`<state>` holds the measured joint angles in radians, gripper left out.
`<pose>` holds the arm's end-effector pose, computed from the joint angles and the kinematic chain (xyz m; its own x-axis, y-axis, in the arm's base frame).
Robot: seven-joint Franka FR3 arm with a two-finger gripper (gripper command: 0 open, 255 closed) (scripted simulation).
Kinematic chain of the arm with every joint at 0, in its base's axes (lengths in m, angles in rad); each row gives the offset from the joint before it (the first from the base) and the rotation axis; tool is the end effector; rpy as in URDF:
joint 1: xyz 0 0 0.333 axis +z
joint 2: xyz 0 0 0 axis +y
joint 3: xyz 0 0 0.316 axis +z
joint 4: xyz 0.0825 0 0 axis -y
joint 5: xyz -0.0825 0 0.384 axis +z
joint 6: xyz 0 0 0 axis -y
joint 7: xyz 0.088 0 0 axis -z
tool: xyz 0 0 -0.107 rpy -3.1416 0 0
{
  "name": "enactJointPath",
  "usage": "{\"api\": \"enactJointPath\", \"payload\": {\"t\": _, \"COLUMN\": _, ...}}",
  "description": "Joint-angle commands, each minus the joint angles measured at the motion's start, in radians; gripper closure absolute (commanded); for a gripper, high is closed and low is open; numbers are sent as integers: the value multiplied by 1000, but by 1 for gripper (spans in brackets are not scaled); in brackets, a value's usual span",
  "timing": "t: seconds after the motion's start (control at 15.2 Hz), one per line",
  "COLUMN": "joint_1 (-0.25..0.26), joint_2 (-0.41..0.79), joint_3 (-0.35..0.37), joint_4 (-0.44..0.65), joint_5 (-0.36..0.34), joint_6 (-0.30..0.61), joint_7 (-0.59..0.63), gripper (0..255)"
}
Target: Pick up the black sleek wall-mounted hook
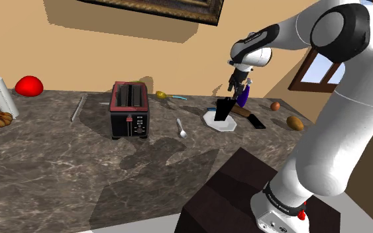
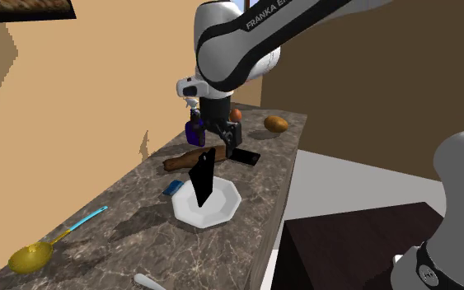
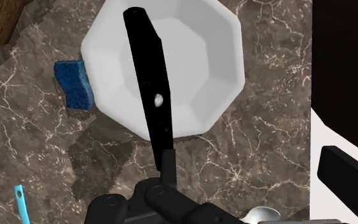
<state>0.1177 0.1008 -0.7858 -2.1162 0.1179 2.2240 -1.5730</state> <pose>0.4432 -0.3387 0.3836 0.6678 0.7440 0.0249 0.7430 -0.6682 0.0380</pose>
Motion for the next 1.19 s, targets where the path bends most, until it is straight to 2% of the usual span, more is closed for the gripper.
{"api": "enactJointPath", "payload": {"t": 0.0, "joint_1": -38, "joint_2": 125, "joint_3": 10, "joint_4": 78, "joint_5": 105, "joint_6": 2, "joint_7": -134, "gripper": 0}}
{"api": "enactJointPath", "payload": {"t": 0.2, "joint_1": -122, "joint_2": 269, "joint_3": 64, "joint_4": 193, "joint_5": 200, "joint_6": -9, "joint_7": -267, "gripper": 0}}
{"api": "enactJointPath", "payload": {"t": 0.26, "joint_1": -136, "joint_2": 290, "joint_3": 74, "joint_4": 212, "joint_5": 210, "joint_6": -11, "joint_7": -284, "gripper": 0}}
{"api": "enactJointPath", "payload": {"t": 0.86, "joint_1": -163, "joint_2": 351, "joint_3": 110, "joint_4": 187, "joint_5": 265, "joint_6": 64, "joint_7": -319, "gripper": 0}}
{"api": "enactJointPath", "payload": {"t": 0.92, "joint_1": -163, "joint_2": 352, "joint_3": 111, "joint_4": 188, "joint_5": 266, "joint_6": 64, "joint_7": -319, "gripper": 255}}
{"api": "enactJointPath", "payload": {"t": 1.12, "joint_1": -164, "joint_2": 353, "joint_3": 110, "joint_4": 190, "joint_5": 266, "joint_6": 62, "joint_7": -319, "gripper": 255}}
